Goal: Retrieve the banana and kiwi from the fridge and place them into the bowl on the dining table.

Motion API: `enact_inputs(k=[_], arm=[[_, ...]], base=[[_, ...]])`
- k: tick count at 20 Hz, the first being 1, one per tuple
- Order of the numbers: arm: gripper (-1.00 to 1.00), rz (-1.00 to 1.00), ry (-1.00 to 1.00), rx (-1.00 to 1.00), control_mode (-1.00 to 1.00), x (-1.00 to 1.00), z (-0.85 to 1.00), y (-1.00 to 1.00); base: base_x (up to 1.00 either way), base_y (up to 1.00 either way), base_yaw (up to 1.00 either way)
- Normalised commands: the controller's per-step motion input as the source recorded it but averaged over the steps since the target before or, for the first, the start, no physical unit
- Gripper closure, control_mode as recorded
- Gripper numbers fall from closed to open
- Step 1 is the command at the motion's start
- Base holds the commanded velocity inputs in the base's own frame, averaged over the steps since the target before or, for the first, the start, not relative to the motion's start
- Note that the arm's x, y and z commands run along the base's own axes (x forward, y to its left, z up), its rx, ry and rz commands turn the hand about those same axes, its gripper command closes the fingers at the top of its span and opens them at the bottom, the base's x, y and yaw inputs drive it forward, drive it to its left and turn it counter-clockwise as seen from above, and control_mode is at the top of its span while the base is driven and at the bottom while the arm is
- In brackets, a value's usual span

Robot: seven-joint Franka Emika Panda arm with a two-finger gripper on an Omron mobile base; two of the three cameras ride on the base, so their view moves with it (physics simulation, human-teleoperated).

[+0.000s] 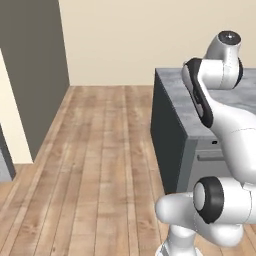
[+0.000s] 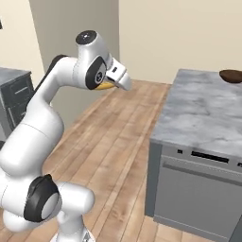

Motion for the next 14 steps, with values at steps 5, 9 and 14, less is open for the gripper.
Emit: enact_inputs(k=[5,9,14], arm=[[1.0,0.0,0.0,0.0,1.0,0.0,0.0,0.0],[1.0,0.0,0.0,0.0,1.0,0.0,0.0,0.0],[1.0,0.0,0.0,0.0,1.0,0.0,0.0,0.0]], base=[[0.02,0.82,0.0],[0.08,0.65,0.0],[0.31,0.37,0.0]])
